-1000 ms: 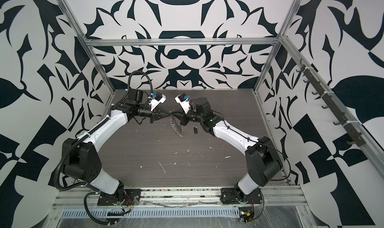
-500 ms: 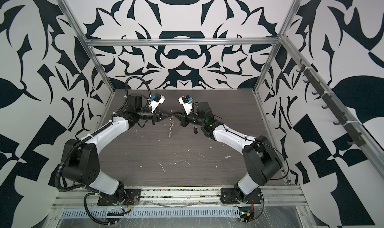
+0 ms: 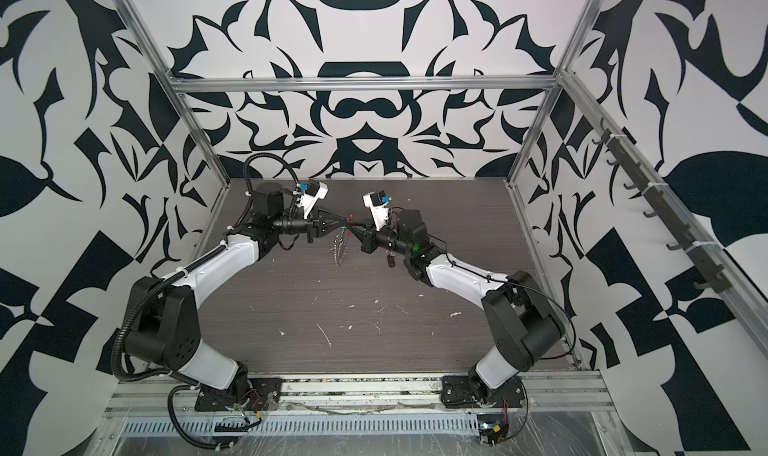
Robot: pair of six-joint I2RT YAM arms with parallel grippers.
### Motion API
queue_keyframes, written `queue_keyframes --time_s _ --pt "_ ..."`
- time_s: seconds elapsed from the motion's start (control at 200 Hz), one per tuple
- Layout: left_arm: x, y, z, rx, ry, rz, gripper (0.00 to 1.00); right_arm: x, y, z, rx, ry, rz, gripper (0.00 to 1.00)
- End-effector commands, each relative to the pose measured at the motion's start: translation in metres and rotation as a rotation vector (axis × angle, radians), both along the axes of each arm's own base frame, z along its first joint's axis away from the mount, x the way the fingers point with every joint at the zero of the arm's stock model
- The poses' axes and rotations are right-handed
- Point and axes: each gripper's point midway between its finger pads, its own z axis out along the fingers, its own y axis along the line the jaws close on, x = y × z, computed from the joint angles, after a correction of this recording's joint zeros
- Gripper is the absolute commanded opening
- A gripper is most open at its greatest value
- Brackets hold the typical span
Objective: Put the keys on the keyring
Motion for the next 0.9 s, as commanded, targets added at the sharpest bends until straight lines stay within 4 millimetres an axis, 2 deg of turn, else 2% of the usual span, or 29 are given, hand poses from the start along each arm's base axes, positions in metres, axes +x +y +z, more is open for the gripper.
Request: queue_keyframes --time_s 0.0,0.065,0.15,0.24,0.28,0.44,0.695,0.895 --pt "-0.002 -0.008 0.016 -0.087 -0.031 -0.023 0.13 0.001 0.001 0.035 0.156 -0.047 -0.025 0.00" --pt "-0.001 -0.010 0.014 -0.090 -0.010 -0.030 0.09 0.002 0.000 0.036 0.175 -0.046 -0.039 0.00" --pt "0.000 -0.010 0.011 -0.089 0.003 -0.026 0.11 0.002 -0.001 0.039 0.192 -0.053 -0.042 0.00" --pt "0.002 -0.008 0.014 -0.089 -0.008 0.002 0.19 0.001 -0.002 0.041 0.190 -0.062 -0.040 0.00" --pt "0.002 -0.007 0.017 -0.090 -0.021 0.017 0.27 0.000 -0.002 0.041 0.184 -0.068 -0.036 0.00" --pt "0.008 0.005 0.027 -0.017 -0.093 0.125 0.38 -0.005 0.000 0.041 0.160 -0.081 -0.013 0.00" --pt "0.019 0.045 0.039 0.014 -0.090 0.234 0.39 -0.008 0.004 0.044 0.134 -0.106 0.023 0.00" --pt "0.014 0.045 0.025 0.000 0.012 0.117 0.37 -0.009 0.005 0.055 0.142 -0.136 0.037 0.00"
